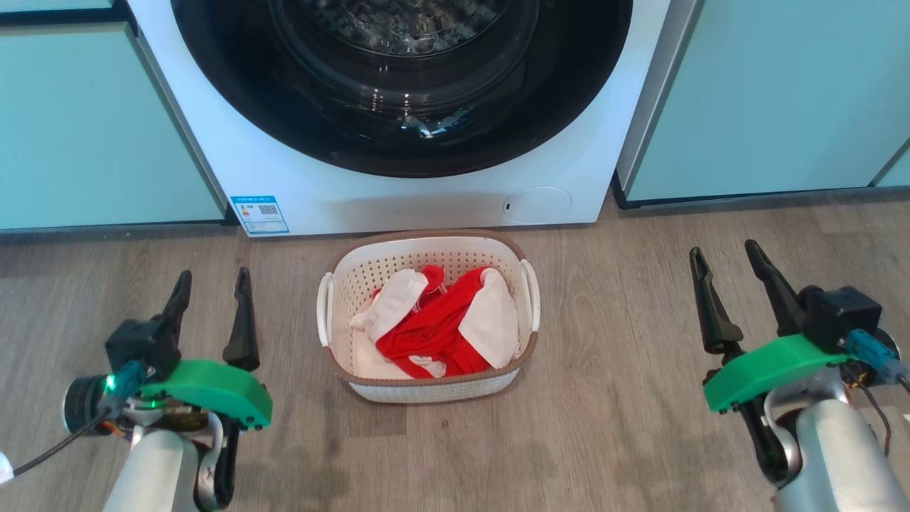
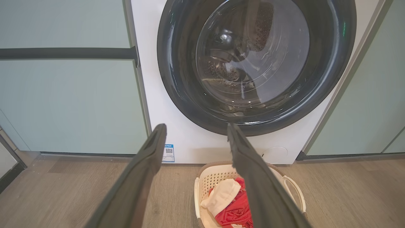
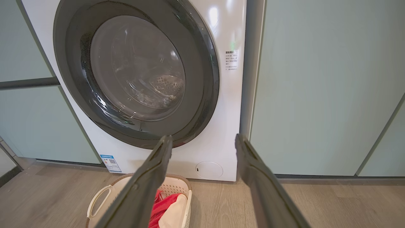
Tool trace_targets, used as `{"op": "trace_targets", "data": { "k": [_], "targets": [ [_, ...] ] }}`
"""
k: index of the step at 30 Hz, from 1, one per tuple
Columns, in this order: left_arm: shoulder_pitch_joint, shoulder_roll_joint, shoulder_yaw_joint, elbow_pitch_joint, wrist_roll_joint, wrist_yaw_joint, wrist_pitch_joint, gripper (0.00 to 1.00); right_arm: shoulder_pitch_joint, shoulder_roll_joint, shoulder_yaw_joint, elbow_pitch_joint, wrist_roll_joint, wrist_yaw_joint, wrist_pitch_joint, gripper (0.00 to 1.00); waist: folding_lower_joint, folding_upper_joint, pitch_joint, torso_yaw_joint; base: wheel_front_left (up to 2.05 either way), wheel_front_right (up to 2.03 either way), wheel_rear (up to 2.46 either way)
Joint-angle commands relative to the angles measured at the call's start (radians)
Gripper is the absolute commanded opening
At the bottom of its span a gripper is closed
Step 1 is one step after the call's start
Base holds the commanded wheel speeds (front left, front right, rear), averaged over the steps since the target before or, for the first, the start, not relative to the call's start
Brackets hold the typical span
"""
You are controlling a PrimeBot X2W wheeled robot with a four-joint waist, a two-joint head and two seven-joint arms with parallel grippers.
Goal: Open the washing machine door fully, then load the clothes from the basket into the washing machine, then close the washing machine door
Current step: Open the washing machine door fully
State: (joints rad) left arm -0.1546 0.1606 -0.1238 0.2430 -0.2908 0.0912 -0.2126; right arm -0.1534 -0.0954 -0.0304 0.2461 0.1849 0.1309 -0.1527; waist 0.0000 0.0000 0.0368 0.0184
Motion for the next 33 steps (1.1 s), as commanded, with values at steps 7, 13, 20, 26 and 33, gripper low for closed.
{"op": "trace_targets", "data": {
  "k": [7, 13, 20, 26, 33],
  "targets": [
    [-0.056, 0.032, 0.025, -0.028, 0.011, 0.006, -0.009, 1.0, -0.049, 0.001, 0.015, -0.035, 0.009, 0.0, -0.017, 1.0, 0.0, 0.0, 0.002, 0.002, 0.0, 0.0, 0.0],
    [-0.057, 0.039, 0.017, -0.022, 0.015, 0.006, -0.014, 1.0, -0.049, 0.002, 0.014, -0.036, 0.009, 0.0, -0.016, 1.0, 0.0, 0.0, 0.002, 0.001, 0.38, 0.38, -0.76],
    [-0.063, 0.048, 0.008, -0.017, 0.019, 0.01, -0.017, 1.0, -0.051, 0.005, 0.009, -0.035, 0.01, 0.0, -0.016, 1.0, 0.0, 0.0, 0.005, -0.006, 0.94, 0.94, -1.87],
    [-0.066, 0.051, 0.003, -0.014, 0.018, 0.01, -0.02, 1.0, -0.05, 0.007, 0.004, -0.034, 0.008, 0.0, -0.018, 1.0, 0.0, 0.0, 0.007, -0.011, 1.23, 1.23, -2.46],
    [-0.069, 0.053, -0.001, -0.014, 0.01, 0.008, -0.023, 1.0, -0.048, 0.011, -0.002, -0.034, 0.008, 0.0, -0.022, 1.0, 0.0, 0.0, 0.009, -0.019, 1.23, 1.23, -2.46]
  ]
}}
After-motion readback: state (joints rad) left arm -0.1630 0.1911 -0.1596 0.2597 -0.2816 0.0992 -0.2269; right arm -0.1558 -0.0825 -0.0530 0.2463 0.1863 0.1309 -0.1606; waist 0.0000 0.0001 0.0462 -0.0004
